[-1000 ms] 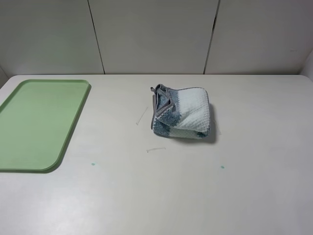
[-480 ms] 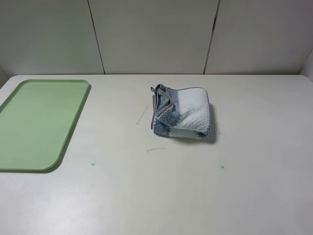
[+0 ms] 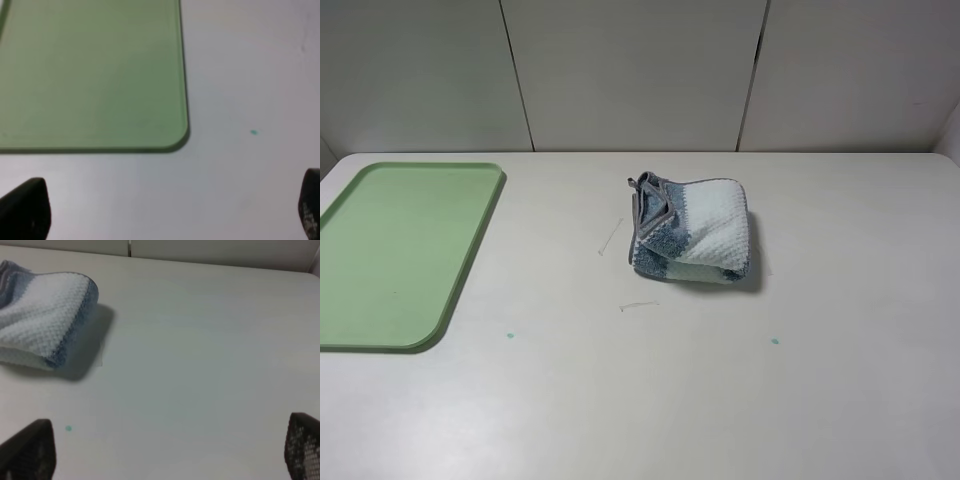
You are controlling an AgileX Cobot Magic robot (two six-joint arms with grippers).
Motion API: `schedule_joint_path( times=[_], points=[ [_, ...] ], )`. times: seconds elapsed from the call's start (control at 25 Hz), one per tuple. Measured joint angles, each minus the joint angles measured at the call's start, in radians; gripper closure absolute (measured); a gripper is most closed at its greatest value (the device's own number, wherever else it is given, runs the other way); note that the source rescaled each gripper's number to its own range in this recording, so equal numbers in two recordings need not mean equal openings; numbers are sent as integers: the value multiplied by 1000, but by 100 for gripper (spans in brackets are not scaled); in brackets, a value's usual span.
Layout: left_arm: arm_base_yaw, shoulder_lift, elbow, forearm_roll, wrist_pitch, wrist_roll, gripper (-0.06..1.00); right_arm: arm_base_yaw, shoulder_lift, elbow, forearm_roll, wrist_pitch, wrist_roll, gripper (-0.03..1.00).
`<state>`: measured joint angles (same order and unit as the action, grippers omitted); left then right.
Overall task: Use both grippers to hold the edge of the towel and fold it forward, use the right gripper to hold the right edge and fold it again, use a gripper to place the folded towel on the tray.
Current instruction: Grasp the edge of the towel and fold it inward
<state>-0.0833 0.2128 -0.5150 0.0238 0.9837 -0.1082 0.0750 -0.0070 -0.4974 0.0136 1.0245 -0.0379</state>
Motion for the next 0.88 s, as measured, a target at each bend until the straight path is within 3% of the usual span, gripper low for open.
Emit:
schedule_joint_path(
  times=[0.28, 0.56, 0.88],
  points=[
    [0, 259, -7, -62, -232, 19, -6, 0, 0, 0, 0, 0, 0, -3],
    [-6, 548, -8, -207, -475, 89, -5, 0, 0, 0, 0, 0, 0, -3],
    [-172, 839, -40, -288, -748, 79, -5, 0, 0, 0, 0, 0, 0, -3]
  ],
)
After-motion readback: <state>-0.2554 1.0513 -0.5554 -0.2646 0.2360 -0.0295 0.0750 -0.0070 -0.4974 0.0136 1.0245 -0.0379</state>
